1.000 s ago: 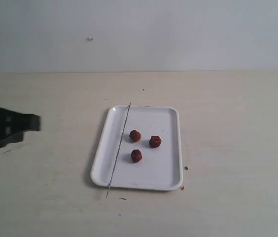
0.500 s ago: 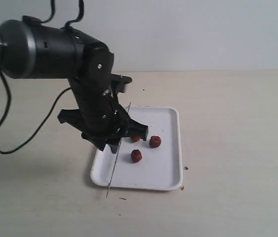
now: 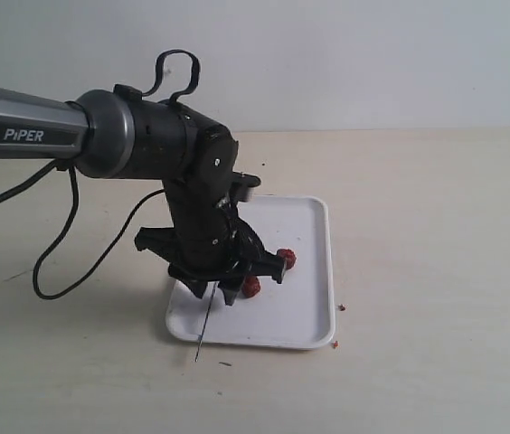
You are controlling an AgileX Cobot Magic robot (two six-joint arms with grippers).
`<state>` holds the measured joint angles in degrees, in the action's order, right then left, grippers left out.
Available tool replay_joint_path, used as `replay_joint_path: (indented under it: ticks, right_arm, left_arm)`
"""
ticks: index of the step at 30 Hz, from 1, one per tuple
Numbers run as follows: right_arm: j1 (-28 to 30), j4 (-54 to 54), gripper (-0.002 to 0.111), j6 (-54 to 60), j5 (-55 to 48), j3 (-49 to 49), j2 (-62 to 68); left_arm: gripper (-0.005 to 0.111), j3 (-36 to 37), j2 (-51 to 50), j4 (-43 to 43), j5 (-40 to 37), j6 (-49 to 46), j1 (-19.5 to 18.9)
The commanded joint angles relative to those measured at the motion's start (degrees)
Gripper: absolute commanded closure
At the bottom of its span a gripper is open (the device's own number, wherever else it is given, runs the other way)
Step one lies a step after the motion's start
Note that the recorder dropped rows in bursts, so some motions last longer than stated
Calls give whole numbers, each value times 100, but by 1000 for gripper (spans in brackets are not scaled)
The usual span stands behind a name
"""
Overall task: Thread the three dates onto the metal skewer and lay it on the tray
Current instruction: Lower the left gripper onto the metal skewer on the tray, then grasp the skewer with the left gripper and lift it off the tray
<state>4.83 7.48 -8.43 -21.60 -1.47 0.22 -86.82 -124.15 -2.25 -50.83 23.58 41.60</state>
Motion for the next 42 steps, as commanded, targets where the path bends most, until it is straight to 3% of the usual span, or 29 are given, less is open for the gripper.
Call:
replay_joint_path:
  ticks: [1, 12, 15, 17, 19, 33, 37, 42]
  right_arm:
    - [17, -7, 108, 32, 76, 13, -22]
    - [17, -7, 108, 32, 76, 13, -22]
    - [17, -7, 108, 32, 76, 13, -22]
    - [17, -7, 108, 32, 76, 13, -22]
    - [17, -7, 108, 32, 76, 13, -22]
    - [17, -7, 108, 32, 76, 13, -22]
    - [17, -7, 108, 32, 76, 13, -22]
    - [17, -7, 108, 32, 76, 13, -22]
  left_arm:
    - [66, -48, -87, 12, 91, 79, 17]
    - [67, -48, -250, 12, 53, 89, 17]
    - [80, -48, -250, 12, -25, 89, 17]
    - [98, -48, -250, 12, -50, 101, 17]
    - [107, -48, -250, 12, -73, 229, 5]
    - [107, -48, 463, -810, -188, 687, -99]
    - [107, -33, 907, -849, -422, 260, -99]
    - [107, 535, 1585, -869, -395, -318, -67]
